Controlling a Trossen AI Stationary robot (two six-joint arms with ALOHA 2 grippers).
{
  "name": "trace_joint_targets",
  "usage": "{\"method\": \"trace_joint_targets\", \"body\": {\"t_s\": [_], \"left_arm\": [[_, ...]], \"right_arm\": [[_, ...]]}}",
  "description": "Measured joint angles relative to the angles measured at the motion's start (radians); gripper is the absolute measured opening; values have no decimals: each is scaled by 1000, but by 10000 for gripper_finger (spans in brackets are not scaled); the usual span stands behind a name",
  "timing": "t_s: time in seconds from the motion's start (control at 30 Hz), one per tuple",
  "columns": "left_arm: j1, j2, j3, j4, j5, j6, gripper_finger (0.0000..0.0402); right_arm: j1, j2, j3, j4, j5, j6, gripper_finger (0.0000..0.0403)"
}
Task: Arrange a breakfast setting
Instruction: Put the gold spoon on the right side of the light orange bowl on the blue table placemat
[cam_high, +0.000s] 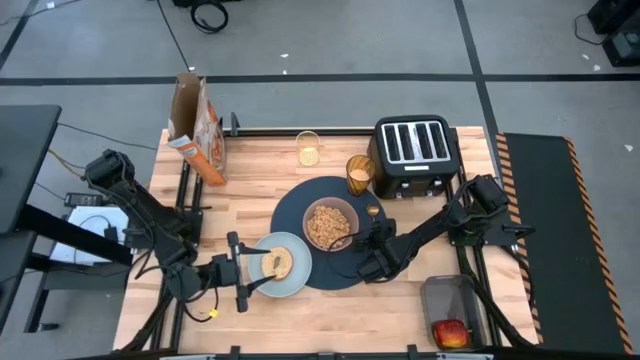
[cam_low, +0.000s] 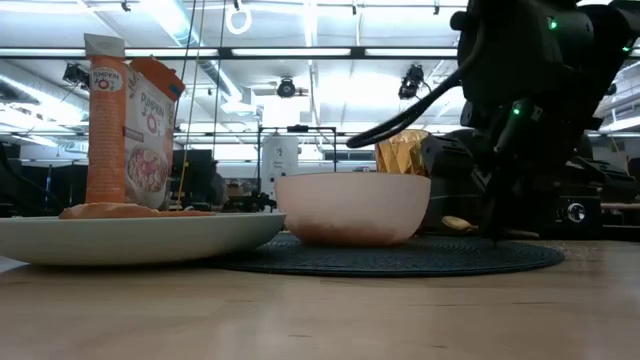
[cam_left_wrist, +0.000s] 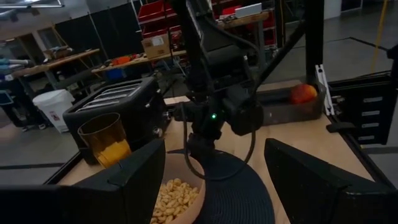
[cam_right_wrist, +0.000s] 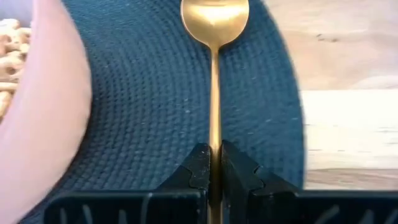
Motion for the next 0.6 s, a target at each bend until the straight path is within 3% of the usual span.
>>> {"method": "trace_joint_targets", "body": {"t_s": [0.6], "left_arm": [[0, 0, 0, 0, 0, 0, 281]], "right_arm": [[-24, 1, -1, 28, -19, -8, 72]]}}
